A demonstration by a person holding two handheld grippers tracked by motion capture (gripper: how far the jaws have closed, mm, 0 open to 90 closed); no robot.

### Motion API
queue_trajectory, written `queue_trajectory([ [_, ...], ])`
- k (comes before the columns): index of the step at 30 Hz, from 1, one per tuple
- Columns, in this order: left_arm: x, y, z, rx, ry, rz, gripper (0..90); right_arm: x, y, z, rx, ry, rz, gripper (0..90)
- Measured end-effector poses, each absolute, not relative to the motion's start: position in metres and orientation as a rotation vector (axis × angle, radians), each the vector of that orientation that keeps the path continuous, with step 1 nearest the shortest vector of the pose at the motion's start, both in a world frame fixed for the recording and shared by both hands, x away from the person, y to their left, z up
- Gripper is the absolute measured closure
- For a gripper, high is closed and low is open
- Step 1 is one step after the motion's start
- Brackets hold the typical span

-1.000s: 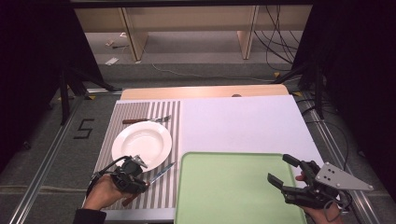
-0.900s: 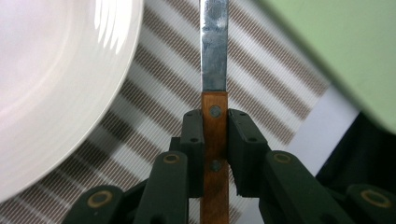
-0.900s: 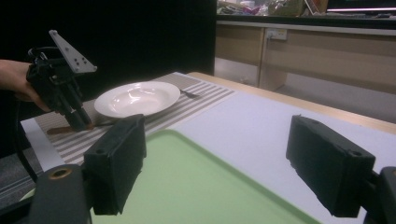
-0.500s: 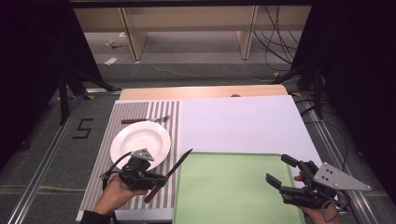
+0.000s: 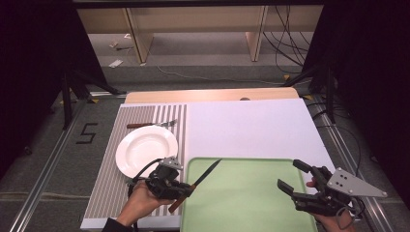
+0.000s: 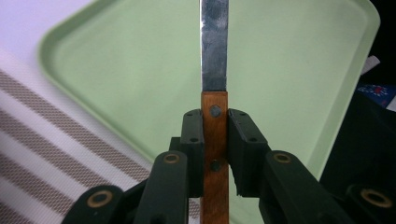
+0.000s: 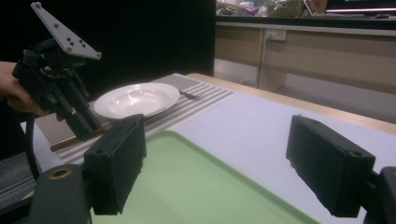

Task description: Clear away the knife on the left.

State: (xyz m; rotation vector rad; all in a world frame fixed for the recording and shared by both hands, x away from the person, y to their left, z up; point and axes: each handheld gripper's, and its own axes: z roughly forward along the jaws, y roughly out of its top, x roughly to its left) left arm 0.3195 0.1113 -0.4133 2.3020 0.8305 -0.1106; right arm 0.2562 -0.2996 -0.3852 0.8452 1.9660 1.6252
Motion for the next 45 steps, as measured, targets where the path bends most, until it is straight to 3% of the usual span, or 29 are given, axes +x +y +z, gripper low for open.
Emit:
queue_trajectory([
  [26, 0.317, 0.037, -0.433, 2.588, 0.614, -0.108, 77.0, 0.257, -0.301, -0.385, 0.858, 1.963, 1.632, 21.0],
  [45, 0.317, 0.024, -0.449, 2.627, 0.648, -0.182, 77.0, 0.257, -0.301, -0.385, 0.857, 1.967, 1.635, 21.1],
])
